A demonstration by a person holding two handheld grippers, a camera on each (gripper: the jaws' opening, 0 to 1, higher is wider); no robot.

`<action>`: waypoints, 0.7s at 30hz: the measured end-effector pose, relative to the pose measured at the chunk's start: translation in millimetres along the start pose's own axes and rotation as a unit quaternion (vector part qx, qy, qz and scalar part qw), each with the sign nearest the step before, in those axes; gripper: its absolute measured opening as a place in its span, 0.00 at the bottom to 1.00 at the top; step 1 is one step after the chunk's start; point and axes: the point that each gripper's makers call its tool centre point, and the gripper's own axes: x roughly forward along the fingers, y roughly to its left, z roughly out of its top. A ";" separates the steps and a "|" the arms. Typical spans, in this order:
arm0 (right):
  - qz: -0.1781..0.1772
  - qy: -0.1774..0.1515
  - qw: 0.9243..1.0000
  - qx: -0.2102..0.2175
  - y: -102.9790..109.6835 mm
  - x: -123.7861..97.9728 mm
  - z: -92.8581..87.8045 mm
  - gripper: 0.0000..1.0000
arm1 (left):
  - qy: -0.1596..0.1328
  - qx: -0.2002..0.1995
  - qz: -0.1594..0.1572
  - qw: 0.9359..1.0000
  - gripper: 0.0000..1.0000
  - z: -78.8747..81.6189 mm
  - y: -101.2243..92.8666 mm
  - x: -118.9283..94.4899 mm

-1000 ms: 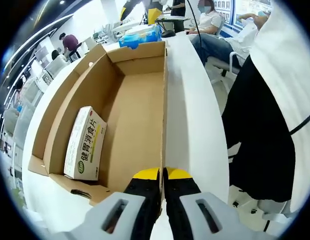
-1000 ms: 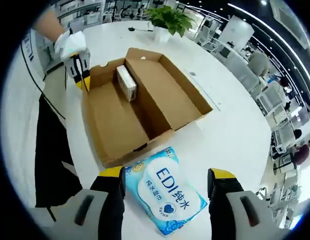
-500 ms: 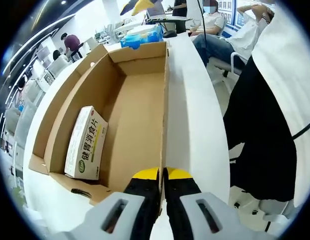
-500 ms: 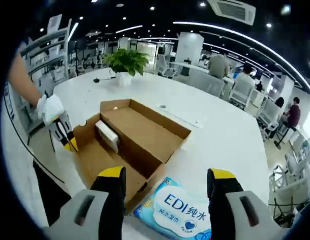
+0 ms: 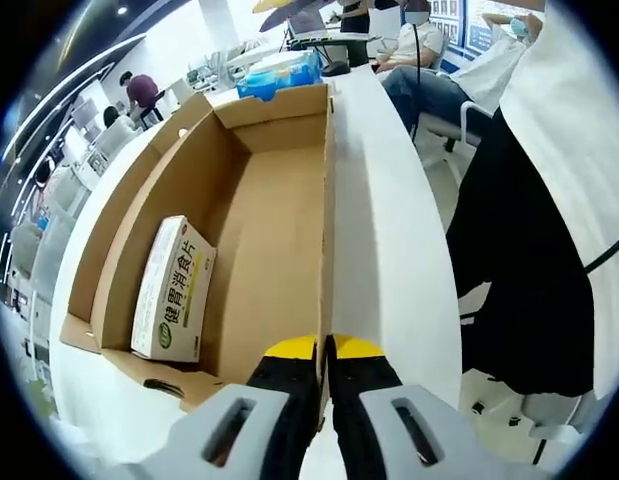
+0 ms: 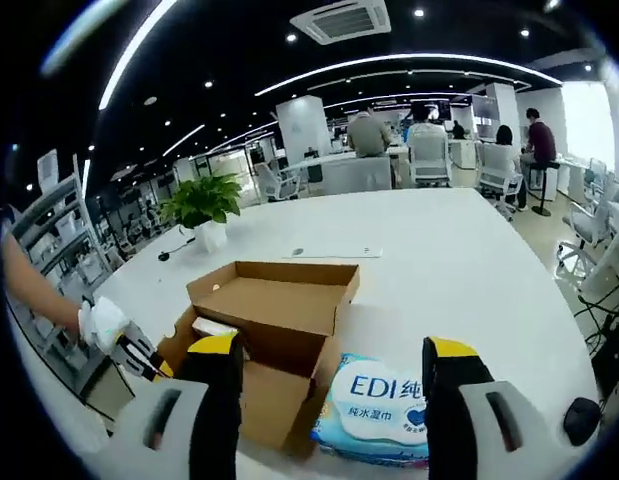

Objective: Operate the shoe box by opening the lid, removing the specified soft item, and placing it in the target area until the item is outside and the box remains undamaged.

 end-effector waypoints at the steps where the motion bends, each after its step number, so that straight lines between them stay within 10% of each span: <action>1: 0.000 -0.028 0.999 -0.026 3.5 -2.1 10.2 0.71 | 0.001 0.000 0.000 1.000 0.02 0.4 -0.3 -0.2; 3: -0.016 -0.039 0.997 -0.061 0.9 -2.7 12.5 0.69 | 0.003 -0.006 -0.001 1.000 0.02 0.6 -0.3 -0.2; 7: -0.009 0.040 0.999 -0.035 16.6 -5.4 -11.2 0.75 | 0.005 -0.011 -0.002 1.000 0.02 0.7 -0.6 -0.5; 15: -0.005 0.037 0.995 -0.091 32.4 -3.2 -20.0 0.67 | -0.002 -0.014 0.007 1.000 0.03 2.0 0.4 -1.0; 21: -0.014 0.066 0.980 -0.189 50.6 -3.3 -27.0 0.51 | 0.001 -0.012 0.004 1.000 0.02 1.5 0.1 -0.3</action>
